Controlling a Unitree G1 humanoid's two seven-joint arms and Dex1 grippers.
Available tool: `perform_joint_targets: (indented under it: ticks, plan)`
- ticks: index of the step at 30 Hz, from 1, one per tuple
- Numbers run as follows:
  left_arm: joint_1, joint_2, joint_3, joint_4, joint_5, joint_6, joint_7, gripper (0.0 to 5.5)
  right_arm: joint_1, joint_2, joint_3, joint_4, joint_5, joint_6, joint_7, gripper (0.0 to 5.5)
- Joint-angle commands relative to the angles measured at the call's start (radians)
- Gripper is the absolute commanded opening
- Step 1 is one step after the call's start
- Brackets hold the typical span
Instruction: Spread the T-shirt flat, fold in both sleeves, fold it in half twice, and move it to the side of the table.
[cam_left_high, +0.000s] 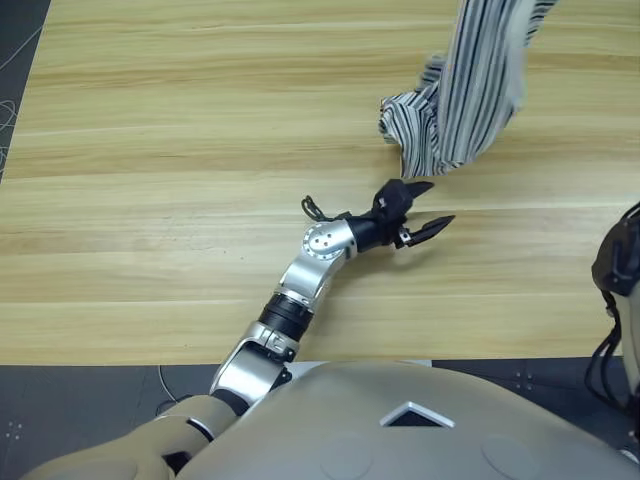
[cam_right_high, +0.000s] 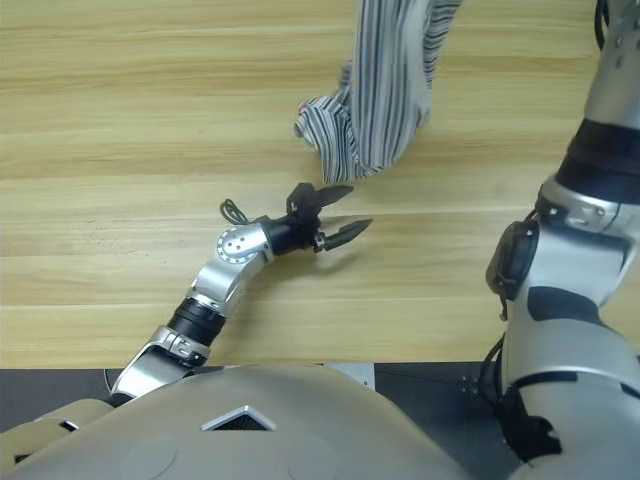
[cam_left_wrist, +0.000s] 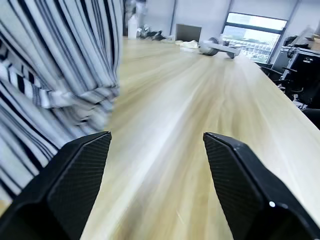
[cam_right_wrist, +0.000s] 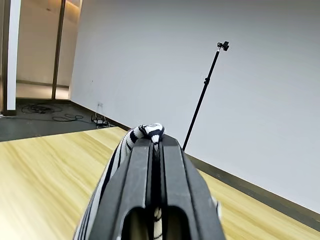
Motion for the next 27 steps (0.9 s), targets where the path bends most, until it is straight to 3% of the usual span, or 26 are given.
perform_joint_targets:
  ticks: [1, 12, 20, 27]
  plan:
    - [-0.035, -0.047, 0.034, 0.038, 0.002, -0.059, 0.036, 3.47, -0.07, 0.003, 0.001, 0.055, 0.003, -0.008, -0.004, 0.13]
    - [-0.022, -0.136, -0.037, 0.071, 0.096, -0.181, 0.21, 3.47, -0.094, 0.006, 0.018, 0.098, -0.007, -0.027, 0.007, 0.13]
    - [-0.111, -0.155, -0.059, 0.229, 0.284, -0.265, 0.535, 3.47, -0.087, 0.016, 0.027, 0.089, -0.004, -0.028, 0.007, 0.13]
    - [-0.186, -0.167, -0.089, 0.373, 0.359, -0.31, 0.66, 3.47, -0.077, 0.018, 0.028, 0.077, 0.001, -0.024, 0.013, 0.13]
